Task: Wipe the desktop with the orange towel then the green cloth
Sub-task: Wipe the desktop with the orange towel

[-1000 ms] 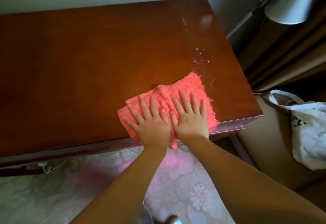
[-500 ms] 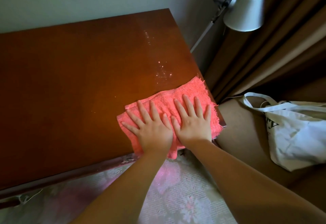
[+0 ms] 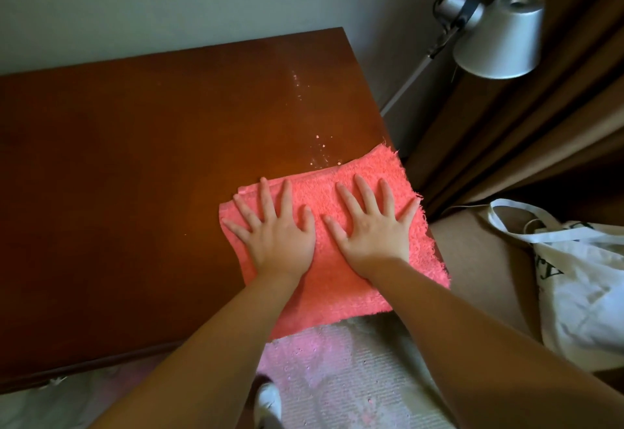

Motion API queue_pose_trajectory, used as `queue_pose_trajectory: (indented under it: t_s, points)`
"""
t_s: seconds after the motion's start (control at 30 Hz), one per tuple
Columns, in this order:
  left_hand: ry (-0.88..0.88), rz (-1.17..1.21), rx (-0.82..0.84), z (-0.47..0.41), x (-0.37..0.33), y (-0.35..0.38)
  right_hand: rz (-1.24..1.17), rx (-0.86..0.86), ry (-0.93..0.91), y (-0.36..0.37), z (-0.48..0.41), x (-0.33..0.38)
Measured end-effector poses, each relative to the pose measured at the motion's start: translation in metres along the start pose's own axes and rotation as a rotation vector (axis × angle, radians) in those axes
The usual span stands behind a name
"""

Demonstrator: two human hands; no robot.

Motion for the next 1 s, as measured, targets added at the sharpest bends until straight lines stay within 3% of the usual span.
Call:
queue_pose_trajectory:
  t_s: [0.5,1.0]
  points:
    - [0.018,-0.045,-0.002,-0.123,-0.023,-0.021,-0.012,-0.019,0.012,-0.02,-0.12,0.015]
    - [0.038,0.001,-0.025,-0.318,-0.057,-0.052,-0.033,-0.035,0.081,-0.052,-0.312,0.04]
Point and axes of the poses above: each hand's wrist, its own z-axis away from the middle knuckle, its own y-axis out of the palm, x = y × z, the point moved 5 cm from there along -z, towards the middle knuckle, and after that the axes turned 4 degrees about x, right-handed, at the moved point
